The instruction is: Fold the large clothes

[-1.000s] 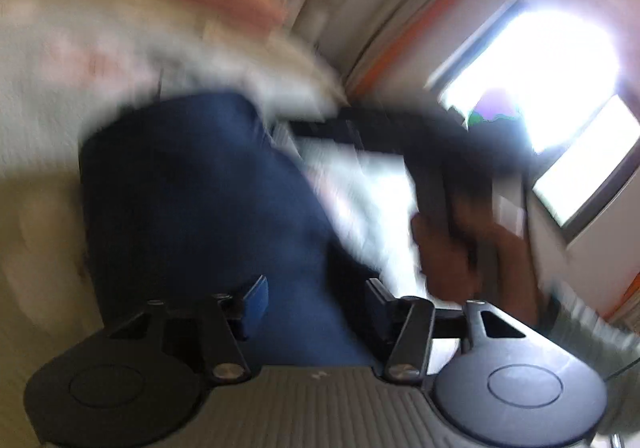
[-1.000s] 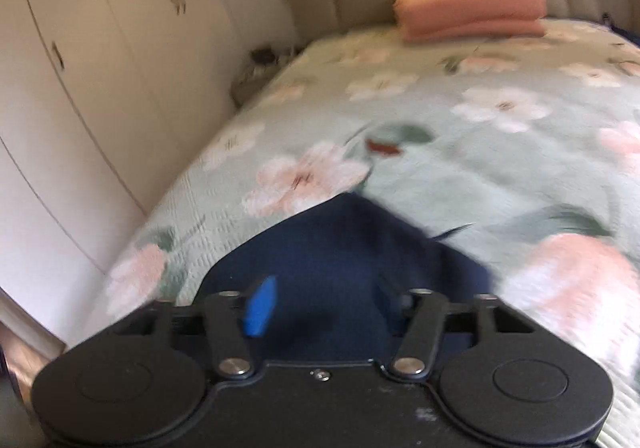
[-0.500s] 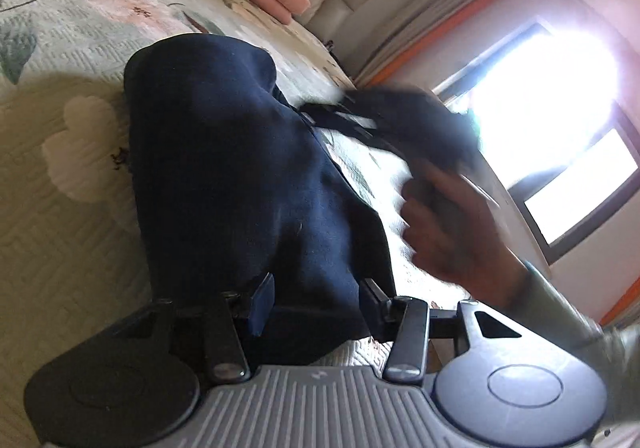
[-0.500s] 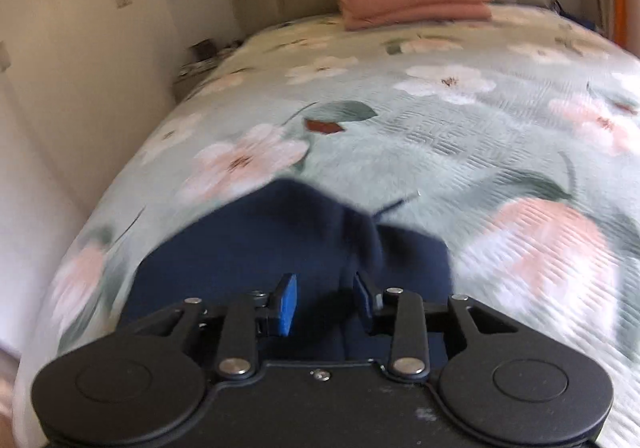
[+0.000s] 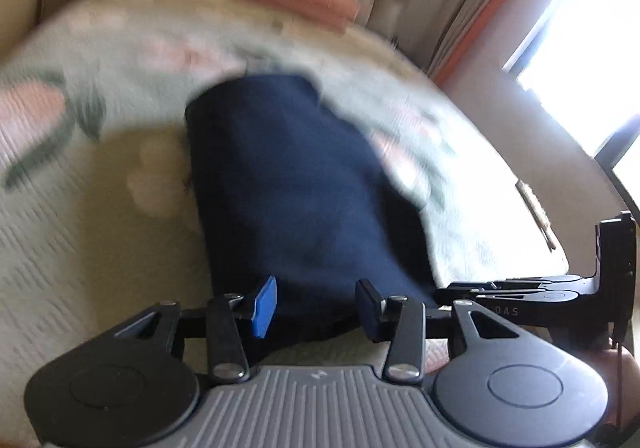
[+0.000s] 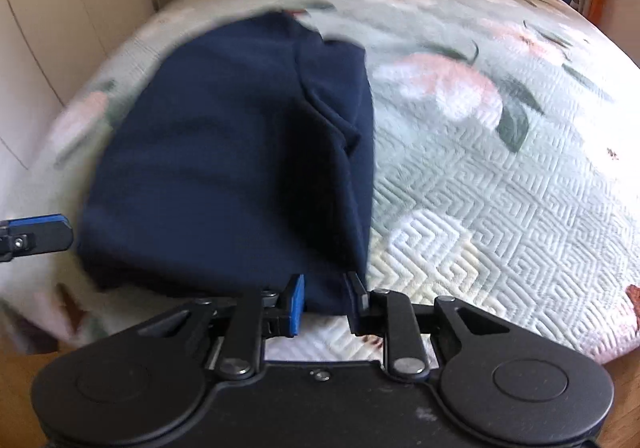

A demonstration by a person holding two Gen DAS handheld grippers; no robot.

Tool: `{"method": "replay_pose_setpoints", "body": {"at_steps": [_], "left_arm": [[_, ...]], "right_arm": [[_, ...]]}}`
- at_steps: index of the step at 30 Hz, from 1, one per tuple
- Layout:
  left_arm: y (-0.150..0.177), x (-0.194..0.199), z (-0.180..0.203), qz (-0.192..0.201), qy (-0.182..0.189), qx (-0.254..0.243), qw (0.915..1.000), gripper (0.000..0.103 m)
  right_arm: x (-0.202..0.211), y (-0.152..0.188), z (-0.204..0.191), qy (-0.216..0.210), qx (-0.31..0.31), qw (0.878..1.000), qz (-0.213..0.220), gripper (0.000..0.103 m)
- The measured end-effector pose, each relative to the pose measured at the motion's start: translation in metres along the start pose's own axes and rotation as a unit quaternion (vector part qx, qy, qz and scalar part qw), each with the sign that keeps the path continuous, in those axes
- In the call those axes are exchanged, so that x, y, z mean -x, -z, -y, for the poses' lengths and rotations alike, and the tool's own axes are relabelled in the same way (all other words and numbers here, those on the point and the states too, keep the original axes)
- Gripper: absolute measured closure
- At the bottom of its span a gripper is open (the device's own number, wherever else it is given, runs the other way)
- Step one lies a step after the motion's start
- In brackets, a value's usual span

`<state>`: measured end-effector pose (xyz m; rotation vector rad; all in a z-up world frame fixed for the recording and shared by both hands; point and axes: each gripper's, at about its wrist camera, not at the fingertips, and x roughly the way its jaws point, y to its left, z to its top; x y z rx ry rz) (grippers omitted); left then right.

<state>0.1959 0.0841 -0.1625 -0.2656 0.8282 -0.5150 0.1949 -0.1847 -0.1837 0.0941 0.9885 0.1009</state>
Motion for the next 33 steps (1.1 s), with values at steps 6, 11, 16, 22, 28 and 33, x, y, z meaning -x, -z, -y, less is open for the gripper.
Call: {"method": "replay_pose_setpoints", "body": {"at_steps": [6, 11, 16, 22, 28, 33], "left_arm": [[-0.012, 0.089, 0.056, 0.078, -0.020, -0.019, 0.9966, 0.029], [-0.006, 0.149, 0.087, 0.143, -0.066, 0.006, 0.9875, 0.026], [0.006, 0.190, 0.108, 0.177, -0.091, 0.009, 0.9800, 0.019], [0.007, 0.194, 0.117, 0.161, -0.134, 0.004, 0.9779, 0.017], [0.012, 0.177, 0.119, 0.127, -0.147, -0.012, 0.9809, 0.017], [0.013, 0.156, 0.118, 0.103, -0.149, -0.016, 0.9832, 0.017]], "right_arm": [[0.084, -0.021, -0.027, -0.035, -0.018, 0.997, 0.070, 0.024], [0.135, -0.019, -0.054, 0.009, -0.007, 0.995, 0.103, 0.009], [0.161, -0.005, -0.072, 0.031, 0.003, 0.991, 0.127, 0.004], [0.174, 0.012, -0.077, 0.037, 0.001, 0.991, 0.128, 0.004], [0.167, 0.019, -0.071, 0.045, -0.019, 0.993, 0.109, 0.003], [0.156, 0.019, -0.065, 0.049, -0.029, 0.994, 0.091, 0.003]]}}
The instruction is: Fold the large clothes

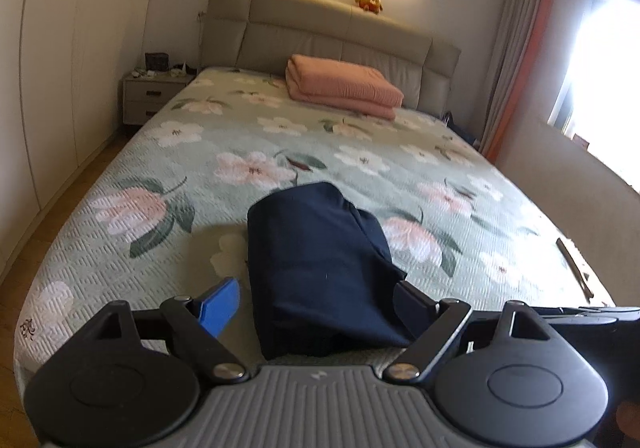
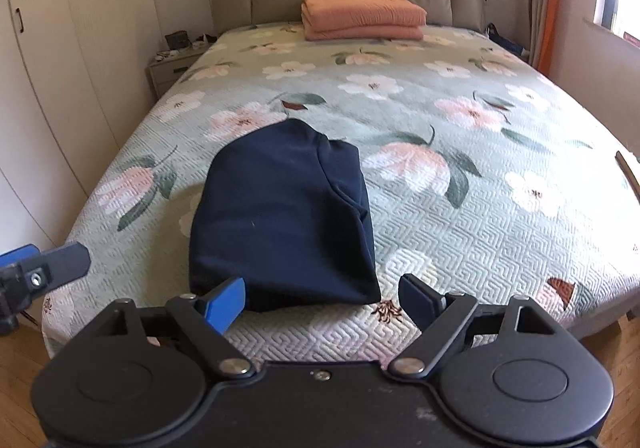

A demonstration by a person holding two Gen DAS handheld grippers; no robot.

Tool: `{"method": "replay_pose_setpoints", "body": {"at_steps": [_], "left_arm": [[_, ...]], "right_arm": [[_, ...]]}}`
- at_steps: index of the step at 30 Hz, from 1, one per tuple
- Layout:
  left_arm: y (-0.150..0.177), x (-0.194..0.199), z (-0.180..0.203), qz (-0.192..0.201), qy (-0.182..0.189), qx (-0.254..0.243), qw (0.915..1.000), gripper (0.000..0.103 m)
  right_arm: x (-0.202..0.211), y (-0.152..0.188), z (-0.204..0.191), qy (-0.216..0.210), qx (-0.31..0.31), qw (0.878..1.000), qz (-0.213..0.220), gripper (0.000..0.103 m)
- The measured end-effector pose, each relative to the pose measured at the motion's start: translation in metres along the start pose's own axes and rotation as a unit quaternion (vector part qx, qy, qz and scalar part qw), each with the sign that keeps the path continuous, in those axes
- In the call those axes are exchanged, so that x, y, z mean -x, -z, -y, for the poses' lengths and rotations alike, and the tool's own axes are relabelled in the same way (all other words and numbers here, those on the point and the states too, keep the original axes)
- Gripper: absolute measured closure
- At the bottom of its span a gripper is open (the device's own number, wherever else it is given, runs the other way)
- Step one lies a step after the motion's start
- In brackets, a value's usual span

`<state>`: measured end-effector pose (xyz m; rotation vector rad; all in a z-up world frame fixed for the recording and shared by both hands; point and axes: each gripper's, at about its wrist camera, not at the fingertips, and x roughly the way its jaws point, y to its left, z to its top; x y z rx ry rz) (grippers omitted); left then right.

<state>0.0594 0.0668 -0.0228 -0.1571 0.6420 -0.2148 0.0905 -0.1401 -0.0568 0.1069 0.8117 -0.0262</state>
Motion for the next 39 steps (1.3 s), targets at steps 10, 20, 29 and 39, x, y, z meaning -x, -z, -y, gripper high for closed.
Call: {"method": "replay_pose_setpoints", "body": {"at_steps": [10, 20, 29, 39], "left_arm": [[-0.003, -0.015, -0.001, -0.003, -0.023, 0.007, 0.9997, 0.022], [-0.002, -0.017, 0.003, -0.010, -0.026, 0.001, 0.9996, 0.022], [-0.001, -0.015, 0.005, -0.009, -0.025, -0.002, 0.9996, 0.022], [-0.001, -0.013, 0.007, -0.007, -0.027, -0.011, 0.9996, 0.022]], "right_arm": [[-0.010, -0.003, 0.004, -0.009, -0.001, 1.000, -0.015, 0.003], [-0.013, -0.001, 0.008, -0.012, -0.004, 1.000, -0.025, 0.003], [-0.010, 0.001, 0.006, -0.013, 0.003, 1.000, -0.017, 0.003], [-0.007, 0.000, 0.002, -0.011, 0.007, 1.000, -0.014, 0.003]]}}
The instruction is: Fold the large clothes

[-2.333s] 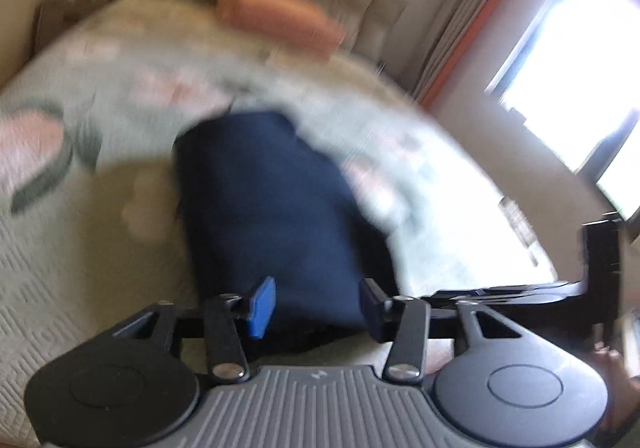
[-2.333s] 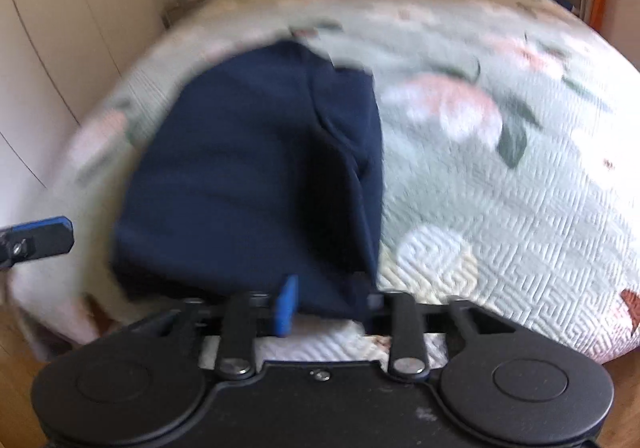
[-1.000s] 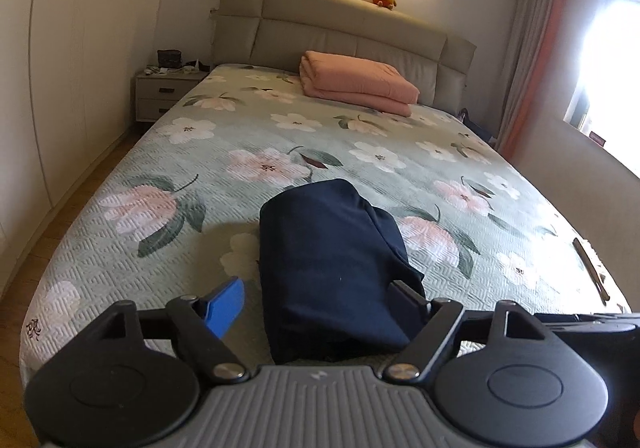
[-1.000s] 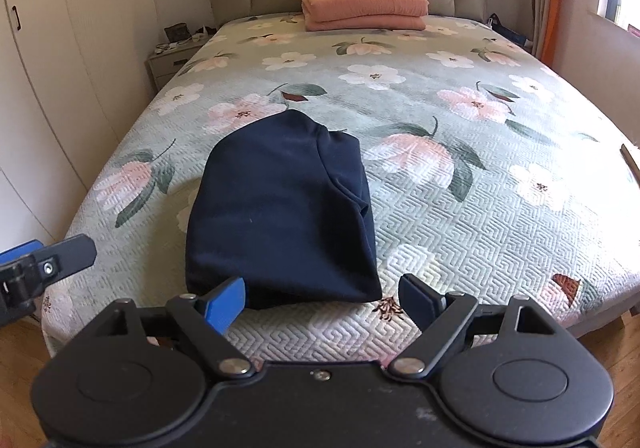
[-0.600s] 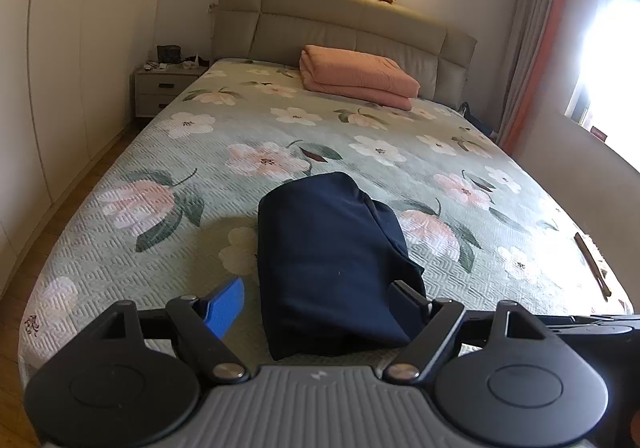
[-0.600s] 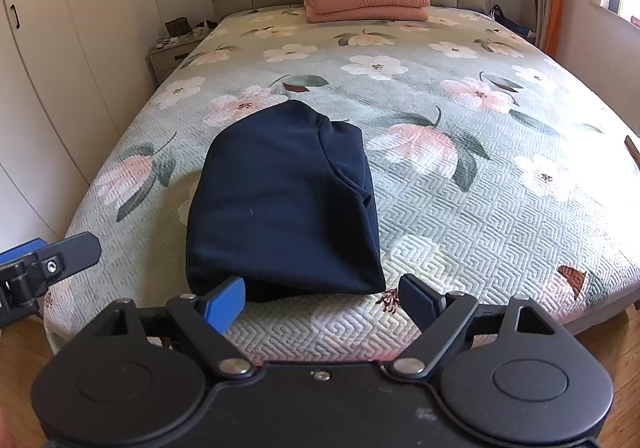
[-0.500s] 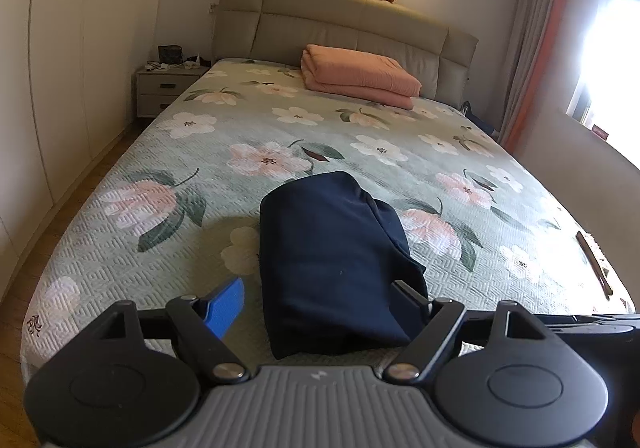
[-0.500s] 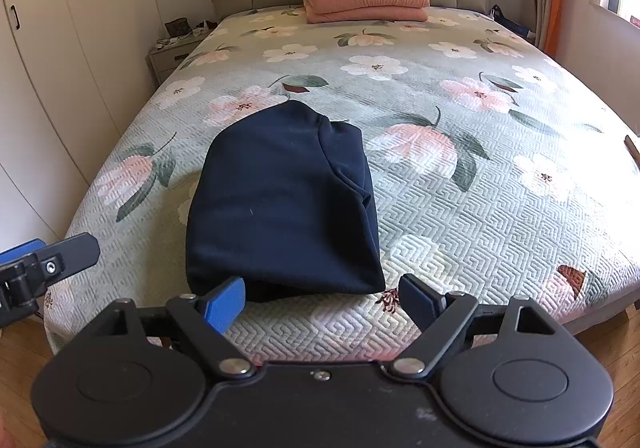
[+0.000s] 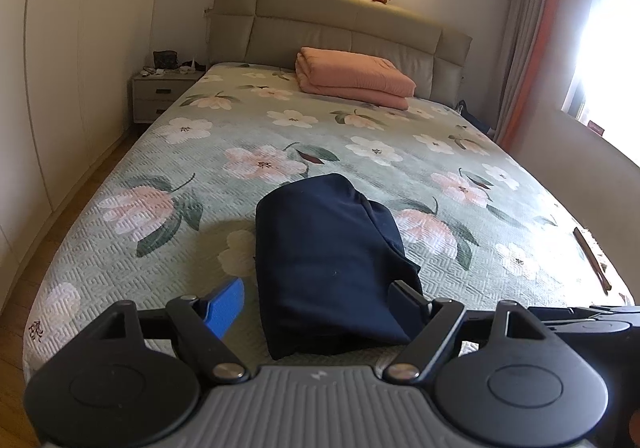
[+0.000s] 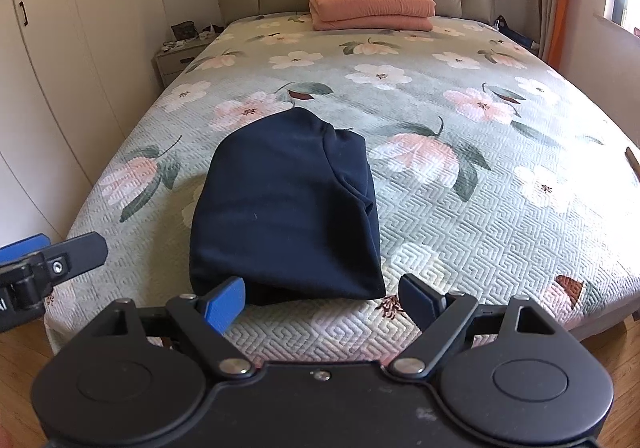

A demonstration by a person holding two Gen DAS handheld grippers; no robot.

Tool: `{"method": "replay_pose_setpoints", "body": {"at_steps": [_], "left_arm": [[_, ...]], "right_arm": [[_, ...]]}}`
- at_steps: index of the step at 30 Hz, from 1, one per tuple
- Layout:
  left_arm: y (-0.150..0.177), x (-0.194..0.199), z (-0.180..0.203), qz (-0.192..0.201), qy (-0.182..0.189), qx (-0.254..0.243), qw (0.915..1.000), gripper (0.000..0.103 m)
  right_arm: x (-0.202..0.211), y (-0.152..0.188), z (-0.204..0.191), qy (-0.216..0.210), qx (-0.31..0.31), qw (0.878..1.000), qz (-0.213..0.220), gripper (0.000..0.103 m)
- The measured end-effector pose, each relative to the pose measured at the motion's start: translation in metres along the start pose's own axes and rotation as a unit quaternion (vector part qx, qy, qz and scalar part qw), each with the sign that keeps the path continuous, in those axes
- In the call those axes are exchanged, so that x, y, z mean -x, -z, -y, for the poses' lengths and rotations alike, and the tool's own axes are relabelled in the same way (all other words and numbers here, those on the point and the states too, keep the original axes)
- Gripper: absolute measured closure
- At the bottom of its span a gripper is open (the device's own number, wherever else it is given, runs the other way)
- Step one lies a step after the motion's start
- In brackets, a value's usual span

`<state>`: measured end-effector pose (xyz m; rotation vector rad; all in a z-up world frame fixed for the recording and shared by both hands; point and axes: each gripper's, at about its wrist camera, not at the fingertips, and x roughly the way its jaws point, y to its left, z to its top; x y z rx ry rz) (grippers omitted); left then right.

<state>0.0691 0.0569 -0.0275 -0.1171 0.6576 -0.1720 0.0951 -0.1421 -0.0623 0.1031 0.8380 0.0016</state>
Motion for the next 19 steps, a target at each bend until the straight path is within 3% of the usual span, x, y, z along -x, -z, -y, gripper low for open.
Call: {"method": "replay_pose_setpoints", "body": {"at_steps": [11, 13, 17, 19], "left_arm": [[-0.001, -0.003, 0.002, -0.003, -0.028, -0.003, 0.9996, 0.018], [-0.001, -0.001, 0.008, 0.009, -0.051, -0.021, 0.9985, 0.010], [0.000, 0.009, 0.014, 0.053, -0.068, -0.049, 0.9950, 0.010], [-0.002, 0.009, 0.014, 0.051, -0.068, -0.052, 0.9950, 0.010]], "right_arm": [[-0.001, 0.000, 0.001, -0.004, 0.000, 1.000, -0.001, 0.003], [-0.001, 0.000, 0.001, -0.004, -0.001, 1.000, 0.000, 0.003], [-0.001, 0.001, 0.000, -0.005, 0.001, 1.000, 0.001, 0.003], [0.000, 0.001, 0.000, -0.005, 0.001, 1.000, 0.002, 0.003]]}}
